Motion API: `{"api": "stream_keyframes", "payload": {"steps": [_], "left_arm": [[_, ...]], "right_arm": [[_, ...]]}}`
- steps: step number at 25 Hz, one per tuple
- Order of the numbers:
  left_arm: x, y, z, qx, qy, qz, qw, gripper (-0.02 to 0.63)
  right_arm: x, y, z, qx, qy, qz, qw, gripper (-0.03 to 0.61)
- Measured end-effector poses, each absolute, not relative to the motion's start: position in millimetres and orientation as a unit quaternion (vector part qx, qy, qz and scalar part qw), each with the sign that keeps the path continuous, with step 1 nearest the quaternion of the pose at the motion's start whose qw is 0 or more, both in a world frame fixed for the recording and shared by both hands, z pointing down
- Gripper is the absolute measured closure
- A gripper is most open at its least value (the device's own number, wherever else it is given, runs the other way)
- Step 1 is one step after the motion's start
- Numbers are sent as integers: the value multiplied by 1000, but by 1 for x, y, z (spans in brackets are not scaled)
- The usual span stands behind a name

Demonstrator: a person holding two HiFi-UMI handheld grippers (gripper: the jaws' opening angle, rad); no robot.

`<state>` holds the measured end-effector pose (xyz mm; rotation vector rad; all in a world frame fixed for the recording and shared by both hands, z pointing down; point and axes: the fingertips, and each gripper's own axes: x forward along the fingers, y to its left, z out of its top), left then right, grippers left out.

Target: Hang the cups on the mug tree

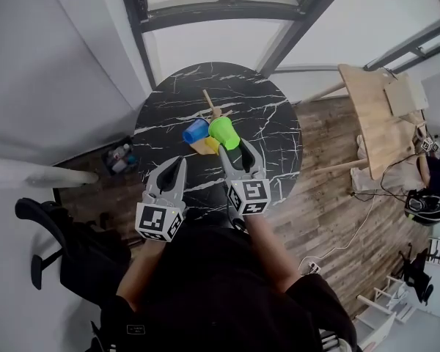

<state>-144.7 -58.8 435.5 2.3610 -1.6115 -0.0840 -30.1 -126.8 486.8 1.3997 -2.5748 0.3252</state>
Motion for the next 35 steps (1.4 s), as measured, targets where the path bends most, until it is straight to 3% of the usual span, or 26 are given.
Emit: {"api": "stream_keyframes", "payload": {"steps": [15,27,30,32,35], "left_arm": [[-145,-53,439,813,-563,-30,146,620],[-125,-42,432,815,-561,-31,138,620],[-118,-37,427,815,-563,-33,133,620],[-114,-33,424,814,-565,-33,128,620],[-107,-24,417,814,-568,-29,120,620]], "right_arm": [[-29,-126,494,470,-870,109,104,345],[8,-83,447,485,-869,79,50,336],[19,-70,441,489,-867,83,39,401],[26,-63,440,492,-865,90,37,507],[34,-54,436,488,-867,101,31,575]]}}
